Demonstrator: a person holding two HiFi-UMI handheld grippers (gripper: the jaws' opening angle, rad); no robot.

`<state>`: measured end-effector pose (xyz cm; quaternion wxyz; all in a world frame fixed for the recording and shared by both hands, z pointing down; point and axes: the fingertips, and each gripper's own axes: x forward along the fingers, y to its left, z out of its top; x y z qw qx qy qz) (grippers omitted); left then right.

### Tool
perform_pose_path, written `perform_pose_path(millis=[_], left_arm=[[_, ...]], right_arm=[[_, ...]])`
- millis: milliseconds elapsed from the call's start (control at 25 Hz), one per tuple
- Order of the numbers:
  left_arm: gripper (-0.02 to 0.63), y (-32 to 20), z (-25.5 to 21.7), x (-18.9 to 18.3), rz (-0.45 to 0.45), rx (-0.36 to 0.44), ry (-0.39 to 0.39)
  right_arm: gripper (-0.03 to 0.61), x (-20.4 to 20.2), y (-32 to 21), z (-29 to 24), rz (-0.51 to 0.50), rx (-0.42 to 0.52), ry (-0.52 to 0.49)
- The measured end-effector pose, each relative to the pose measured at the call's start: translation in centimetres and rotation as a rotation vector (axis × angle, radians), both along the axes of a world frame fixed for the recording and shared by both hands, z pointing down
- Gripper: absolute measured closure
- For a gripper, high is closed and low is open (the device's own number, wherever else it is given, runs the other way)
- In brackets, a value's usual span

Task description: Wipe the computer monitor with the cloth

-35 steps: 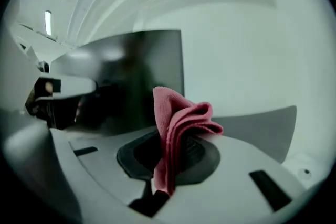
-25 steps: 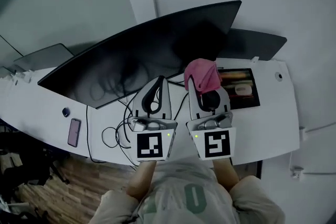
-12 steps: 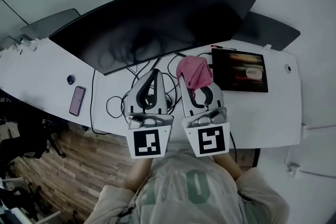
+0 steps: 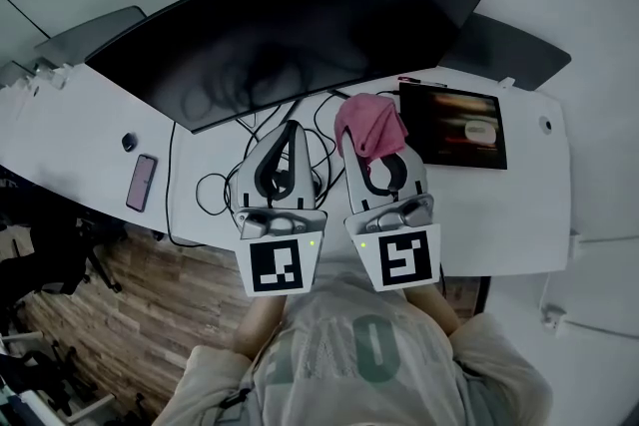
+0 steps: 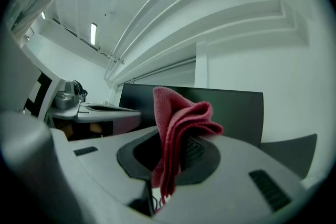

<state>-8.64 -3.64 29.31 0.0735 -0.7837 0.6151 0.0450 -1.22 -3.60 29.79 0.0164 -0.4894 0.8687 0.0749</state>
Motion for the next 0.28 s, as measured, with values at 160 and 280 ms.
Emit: perform_pose_path(millis=[160, 280], left_arm=[[0.598, -0.01, -0.18, -0.03, -0.004, -0.003, 0.001], [0.598, -0.07, -0.28, -0.11, -0.001, -0.003, -0.013]], right_arm=[[0.525, -0.17, 0.01, -0.09, -0.005, -0.001, -0.006], [0.525, -0.52, 0.07, -0.10, -0.018, -0.008, -0.018]])
